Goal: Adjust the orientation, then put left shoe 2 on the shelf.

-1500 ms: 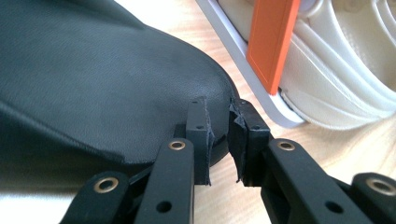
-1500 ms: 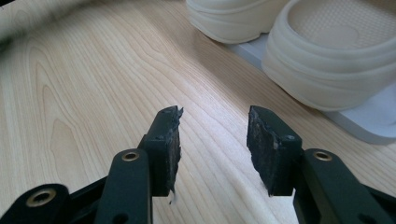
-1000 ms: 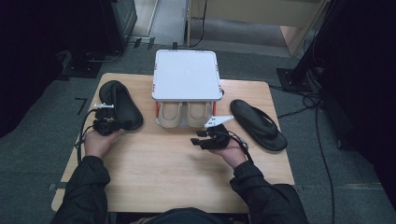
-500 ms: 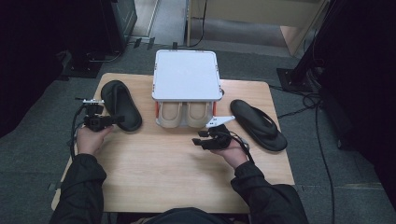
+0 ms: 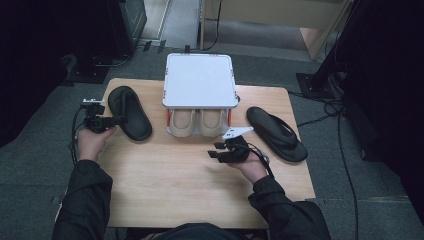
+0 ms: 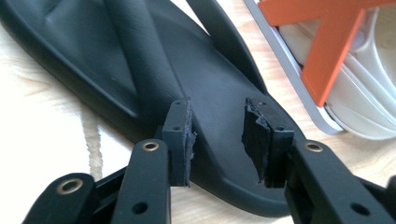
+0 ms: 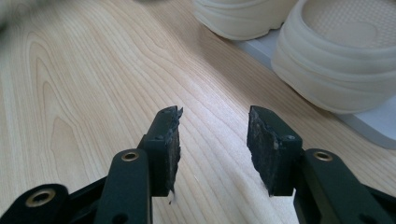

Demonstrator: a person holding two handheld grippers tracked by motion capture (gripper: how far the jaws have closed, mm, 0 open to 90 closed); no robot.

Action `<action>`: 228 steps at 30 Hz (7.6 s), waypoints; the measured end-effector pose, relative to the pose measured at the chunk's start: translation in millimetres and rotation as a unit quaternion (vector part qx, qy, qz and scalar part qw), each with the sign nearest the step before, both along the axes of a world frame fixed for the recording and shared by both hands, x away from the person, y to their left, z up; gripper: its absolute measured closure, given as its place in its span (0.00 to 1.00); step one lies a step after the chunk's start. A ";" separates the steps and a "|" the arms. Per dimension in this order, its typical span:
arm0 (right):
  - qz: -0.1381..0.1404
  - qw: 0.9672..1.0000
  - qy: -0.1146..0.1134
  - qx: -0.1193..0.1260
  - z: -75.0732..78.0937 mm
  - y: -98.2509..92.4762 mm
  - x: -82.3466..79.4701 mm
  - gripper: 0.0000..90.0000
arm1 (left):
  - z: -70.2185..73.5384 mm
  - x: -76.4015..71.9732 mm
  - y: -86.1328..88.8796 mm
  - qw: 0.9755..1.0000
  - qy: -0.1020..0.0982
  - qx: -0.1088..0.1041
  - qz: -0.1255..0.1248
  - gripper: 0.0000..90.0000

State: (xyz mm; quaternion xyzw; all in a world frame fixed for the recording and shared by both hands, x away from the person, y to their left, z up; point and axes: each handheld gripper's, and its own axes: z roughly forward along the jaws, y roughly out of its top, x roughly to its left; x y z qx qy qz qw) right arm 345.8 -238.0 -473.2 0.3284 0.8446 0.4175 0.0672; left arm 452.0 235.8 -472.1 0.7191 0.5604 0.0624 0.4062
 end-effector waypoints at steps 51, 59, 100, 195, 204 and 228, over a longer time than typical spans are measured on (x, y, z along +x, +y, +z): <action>-0.033 0.999 0.002 -0.010 -4.9 -15.0 -16.3 0.59 | -15.9 41.8 -2.9 1.000 0.014 -0.018 0.017 0.75; -0.031 1.000 0.001 -0.007 -4.6 -14.5 -14.6 0.59 | -11.5 39.2 -3.5 0.999 0.015 -0.033 0.014 0.75; -0.020 1.000 0.001 -0.001 -3.1 -9.4 -14.0 0.59 | 44.4 32.7 -14.0 0.998 -0.007 -0.060 0.018 0.76; -0.021 1.000 0.001 0.013 0.3 -16.5 -14.8 0.58 | 142.5 88.1 -175.6 0.996 -0.034 -0.039 -0.068 0.74; -0.040 0.999 -0.003 0.021 5.1 -30.0 -11.1 0.58 | 153.6 80.7 -162.6 0.997 -0.044 -0.029 -0.064 0.63; -0.079 0.996 -0.013 0.034 13.2 -56.6 3.2 0.60 | 138.9 60.6 -136.4 0.995 -0.063 0.002 -0.075 0.77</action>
